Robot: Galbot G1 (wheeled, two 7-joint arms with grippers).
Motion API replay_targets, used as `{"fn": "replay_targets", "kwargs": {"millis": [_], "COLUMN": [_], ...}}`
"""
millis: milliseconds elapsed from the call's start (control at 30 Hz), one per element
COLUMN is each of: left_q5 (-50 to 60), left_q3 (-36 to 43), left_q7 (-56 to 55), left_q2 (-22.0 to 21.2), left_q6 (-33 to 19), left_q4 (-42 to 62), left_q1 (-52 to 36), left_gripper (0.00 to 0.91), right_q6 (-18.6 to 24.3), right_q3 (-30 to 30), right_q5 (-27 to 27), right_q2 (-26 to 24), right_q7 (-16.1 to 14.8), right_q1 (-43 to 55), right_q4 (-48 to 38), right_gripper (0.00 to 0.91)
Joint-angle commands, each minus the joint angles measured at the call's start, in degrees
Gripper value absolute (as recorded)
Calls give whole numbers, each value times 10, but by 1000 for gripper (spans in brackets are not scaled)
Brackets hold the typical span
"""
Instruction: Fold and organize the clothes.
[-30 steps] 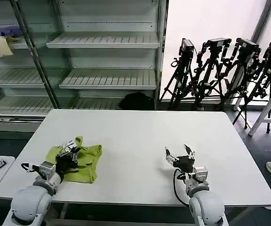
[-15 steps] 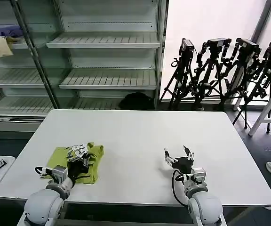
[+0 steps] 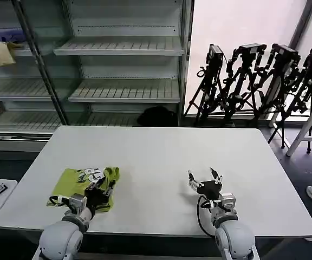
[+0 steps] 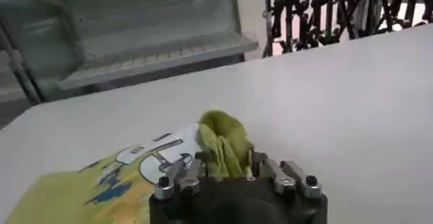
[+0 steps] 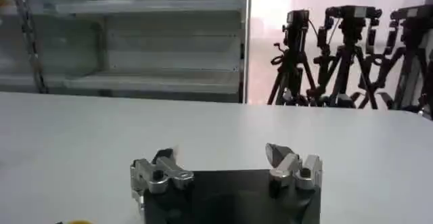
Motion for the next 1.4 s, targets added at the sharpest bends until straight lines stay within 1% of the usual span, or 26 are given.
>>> {"fn": "replay_targets", "kwargs": {"millis": [33, 167, 300, 400, 467, 533, 600, 667, 767, 867, 933, 1000, 1100, 1400], "left_q5": [-28, -54, -90, -117, -122, -120, -119, -107, -80, -76, -74, -63, -62, -79], "left_q3": [4, -7, -14, -26, -43, -77, -119, -181, -241, -259, -261, -259, -255, -243], "left_q7": [-17, -15, -15, -16, -15, -12, -11, -3, 12, 21, 22, 26, 32, 43], "left_q2": [-33, -38, -38, -47, -50, -46, -29, -3, 29, 48, 54, 55, 52, 41], "left_q6": [2, 2, 2, 0, -22, -66, -100, -135, -153, -150, -136, -126, -108, -73], "left_q4": [7, -5, -32, -57, -69, -71, -61, -32, 40, 81, 101, 119, 128, 117], "left_q1": [6, 17, 27, 31, 31, 26, 19, 11, 3, 5, 3, 4, 8, 20], "left_gripper": [907, 907, 907, 907, 907, 907, 907, 907, 907, 907, 907, 907, 907, 907], "right_q6": [1, 0, 0, 1, 1, 1, 2, 1, 3, 17, 52, 60, 73, 74], "right_q3": [1, 1, 0, -1, -1, -1, 0, -2, -6, -9, -9, -10, -11, -7], "right_q5": [-1, -2, -3, -3, -4, -3, -2, 0, 3, 11, 49, 58, 63, 62], "right_q2": [0, 0, 1, 4, 4, 4, 2, 2, 3, -1, -8, -11, -12, -15], "right_q7": [1, 1, 1, 2, 2, 1, 0, -1, -8, -18, -44, -58, -70, -68], "right_q1": [0, 1, 3, 4, 4, 4, 4, 6, 9, 15, 16, 15, 11, 6], "right_q4": [-1, -2, -5, -7, -7, -7, -5, -3, -3, -10, -16, -12, -7, 4], "right_gripper": [907, 907, 907, 907, 907, 907, 907, 907, 907, 907, 907, 907, 907, 907]}}
